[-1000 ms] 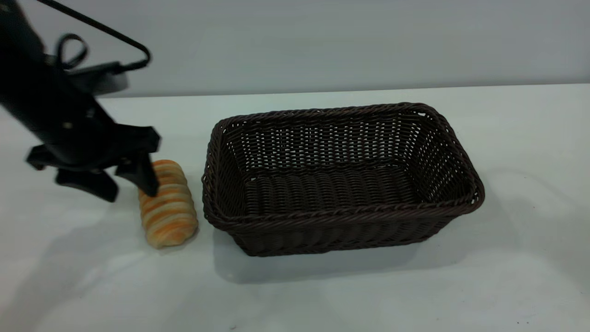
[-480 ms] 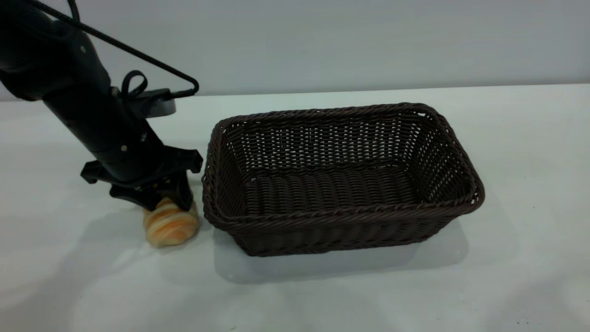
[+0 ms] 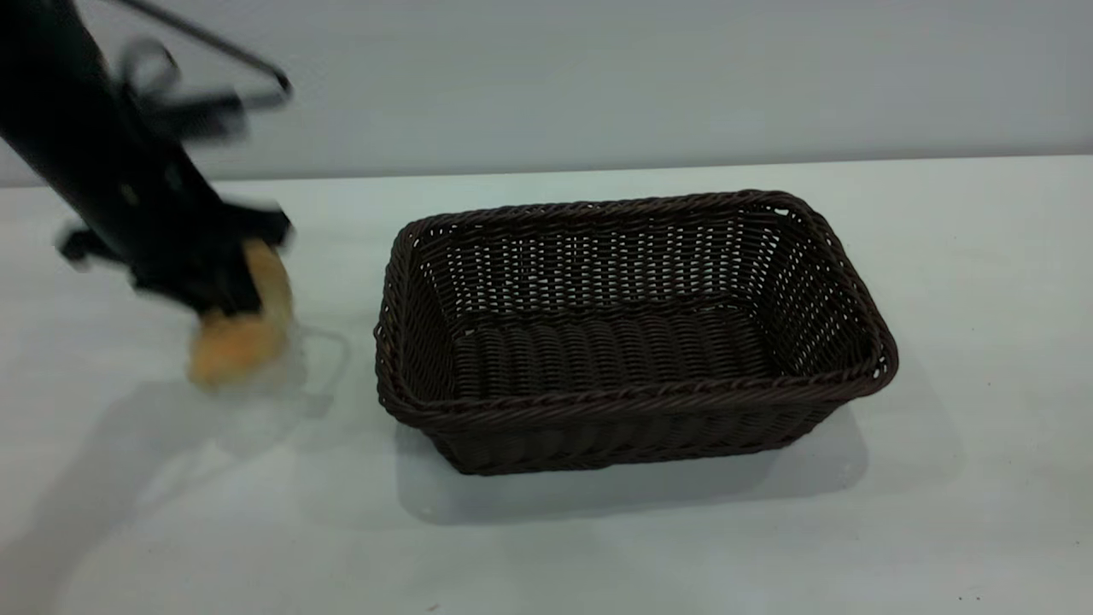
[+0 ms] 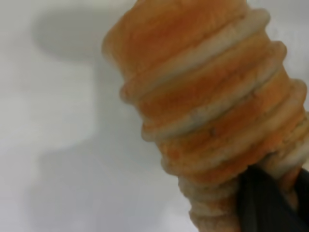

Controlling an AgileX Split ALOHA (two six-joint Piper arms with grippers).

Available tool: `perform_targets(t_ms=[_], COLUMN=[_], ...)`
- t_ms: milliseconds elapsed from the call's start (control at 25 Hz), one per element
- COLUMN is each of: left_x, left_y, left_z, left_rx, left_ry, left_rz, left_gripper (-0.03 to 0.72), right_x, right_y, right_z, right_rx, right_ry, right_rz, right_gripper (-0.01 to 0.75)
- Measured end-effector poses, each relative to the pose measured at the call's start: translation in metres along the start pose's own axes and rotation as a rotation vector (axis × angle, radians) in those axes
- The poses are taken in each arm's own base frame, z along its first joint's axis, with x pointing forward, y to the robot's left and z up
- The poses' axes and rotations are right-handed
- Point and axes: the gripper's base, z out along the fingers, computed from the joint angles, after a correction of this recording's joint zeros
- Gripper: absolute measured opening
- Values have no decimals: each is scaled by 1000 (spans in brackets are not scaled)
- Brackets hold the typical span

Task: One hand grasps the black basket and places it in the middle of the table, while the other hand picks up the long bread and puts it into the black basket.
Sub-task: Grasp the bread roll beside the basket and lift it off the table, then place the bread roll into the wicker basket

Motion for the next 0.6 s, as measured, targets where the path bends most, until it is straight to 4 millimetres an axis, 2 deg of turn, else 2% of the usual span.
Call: perform_targets(t_ms=[80, 200, 320, 440, 600], left_x=[-7, -12, -10, -1, 9], left_y=[-7, -30, -67, -113, -163], left_z=[-31, -67, -86, -84, -57], left_rx=[4, 21, 57, 102, 140], left_ry=[-59, -149, -203, -227, -279], left_rz=[30, 102, 200, 315, 426], left_gripper=[87, 79, 79, 79, 78], right_x=[15, 32, 36, 41, 42], right_y=[-2, -3, -2, -1, -1], right_z=[1, 3, -1, 0, 1], right_rx=[61, 124, 155, 165, 165], right_ry=[-14, -61, -174, -218, -220], right_rz=[2, 25, 51, 69, 77], right_gripper=[357, 357, 357, 357, 357])
